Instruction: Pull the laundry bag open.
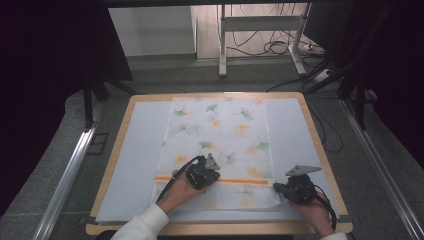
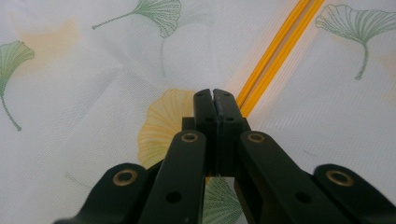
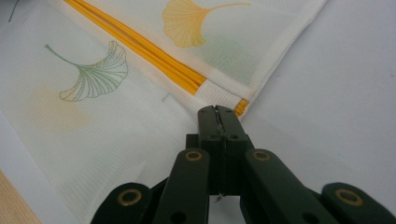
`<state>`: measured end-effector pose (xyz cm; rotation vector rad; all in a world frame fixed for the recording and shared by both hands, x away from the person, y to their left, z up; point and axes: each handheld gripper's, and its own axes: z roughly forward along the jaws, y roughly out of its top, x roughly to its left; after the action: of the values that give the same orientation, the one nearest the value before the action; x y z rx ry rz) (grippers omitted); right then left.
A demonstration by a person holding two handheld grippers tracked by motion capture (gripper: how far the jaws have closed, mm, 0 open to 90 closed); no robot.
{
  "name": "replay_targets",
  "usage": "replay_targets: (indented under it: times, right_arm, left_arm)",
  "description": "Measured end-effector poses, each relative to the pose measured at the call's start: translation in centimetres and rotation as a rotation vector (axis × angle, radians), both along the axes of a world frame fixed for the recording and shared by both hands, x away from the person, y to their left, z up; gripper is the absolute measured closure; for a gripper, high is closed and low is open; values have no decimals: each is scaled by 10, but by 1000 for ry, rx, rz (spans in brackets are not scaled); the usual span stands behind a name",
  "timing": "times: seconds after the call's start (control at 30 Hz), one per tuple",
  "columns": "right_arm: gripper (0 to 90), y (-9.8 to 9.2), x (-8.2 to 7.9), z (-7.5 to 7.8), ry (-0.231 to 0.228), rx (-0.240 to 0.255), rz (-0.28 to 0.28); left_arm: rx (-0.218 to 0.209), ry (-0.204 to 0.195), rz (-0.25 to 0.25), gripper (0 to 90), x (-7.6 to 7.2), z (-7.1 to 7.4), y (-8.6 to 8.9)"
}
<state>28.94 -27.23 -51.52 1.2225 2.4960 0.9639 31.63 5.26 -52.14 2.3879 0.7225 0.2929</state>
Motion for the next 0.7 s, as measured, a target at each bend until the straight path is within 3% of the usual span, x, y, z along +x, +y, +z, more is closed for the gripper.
replay_targets:
  times: [0.33,0.5,0.7]
  right_arm:
    - [894,0,0,0,1,1,1]
    - [894,0,0,0,2,1,1]
    - [894,0,0,0,2,0,0]
  left_arm:
    - [-11,4,15,900,-3,-1,6]
    - [9,-10,9,900,-6,0,9]
    - [4,-7,21,900,-7,-1,15]
